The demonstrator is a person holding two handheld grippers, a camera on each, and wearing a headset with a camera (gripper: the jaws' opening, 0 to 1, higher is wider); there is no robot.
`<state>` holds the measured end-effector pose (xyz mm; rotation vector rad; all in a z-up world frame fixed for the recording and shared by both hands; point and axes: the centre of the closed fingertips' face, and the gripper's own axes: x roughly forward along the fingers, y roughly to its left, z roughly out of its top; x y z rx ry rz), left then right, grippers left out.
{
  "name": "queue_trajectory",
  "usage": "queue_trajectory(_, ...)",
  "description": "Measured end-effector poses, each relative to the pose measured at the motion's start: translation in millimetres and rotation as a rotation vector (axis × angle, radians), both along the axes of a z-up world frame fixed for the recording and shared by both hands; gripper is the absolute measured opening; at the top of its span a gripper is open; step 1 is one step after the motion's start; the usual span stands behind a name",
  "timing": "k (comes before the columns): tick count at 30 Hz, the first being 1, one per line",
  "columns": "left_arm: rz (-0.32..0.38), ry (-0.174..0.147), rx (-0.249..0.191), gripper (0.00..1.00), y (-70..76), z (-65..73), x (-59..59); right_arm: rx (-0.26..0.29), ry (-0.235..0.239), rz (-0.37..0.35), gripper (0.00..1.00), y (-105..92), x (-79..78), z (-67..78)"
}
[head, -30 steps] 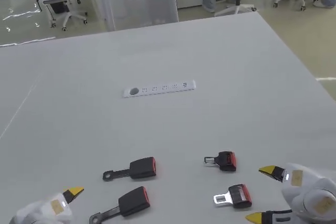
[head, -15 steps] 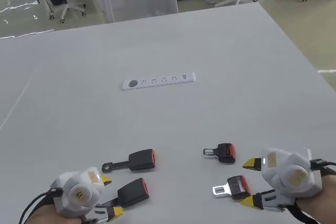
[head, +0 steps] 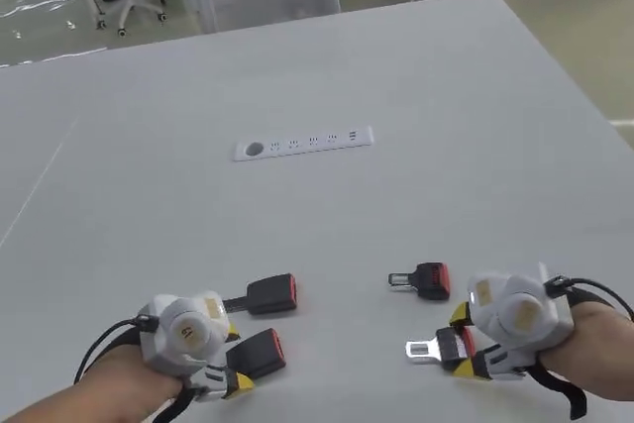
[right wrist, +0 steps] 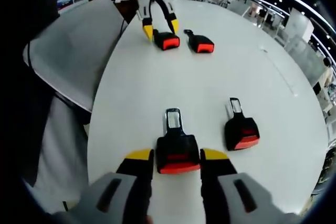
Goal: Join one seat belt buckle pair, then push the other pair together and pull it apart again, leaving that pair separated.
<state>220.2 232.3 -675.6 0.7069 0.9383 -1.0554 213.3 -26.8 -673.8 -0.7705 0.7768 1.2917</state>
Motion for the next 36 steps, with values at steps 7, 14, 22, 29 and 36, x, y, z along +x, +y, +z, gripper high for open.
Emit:
queue_trajectory(7,-0.102,-0.034,0.059,0.34,-3.3,-1.2,0.1,-0.019,0.029,0.008,0.35,-8.9,-3.1,-6.6)
queue_trajectory(14,-0.162,-0.034,0.083,0.33,-4.4,-2.9,-1.3,-0.018,0.046,-0.001,0.34,-10.1,-1.6,-10.9)
queue_trajectory(22,-0.199,-0.041,0.080,0.33,-5.4,-3.6,-0.9,-0.025,0.059,0.012,0.34,-10.4,-1.4,-11.6)
queue_trajectory(29,-0.204,-0.027,0.091,0.33,-6.0,-4.4,-0.7,-0.023,0.057,0.018,0.34,-10.7,-1.7,-11.0)
queue_trajectory(36,-0.204,-0.013,0.102,0.33,-6.7,-5.1,-0.9,-0.028,0.054,0.026,0.34,-9.4,-1.6,-11.1)
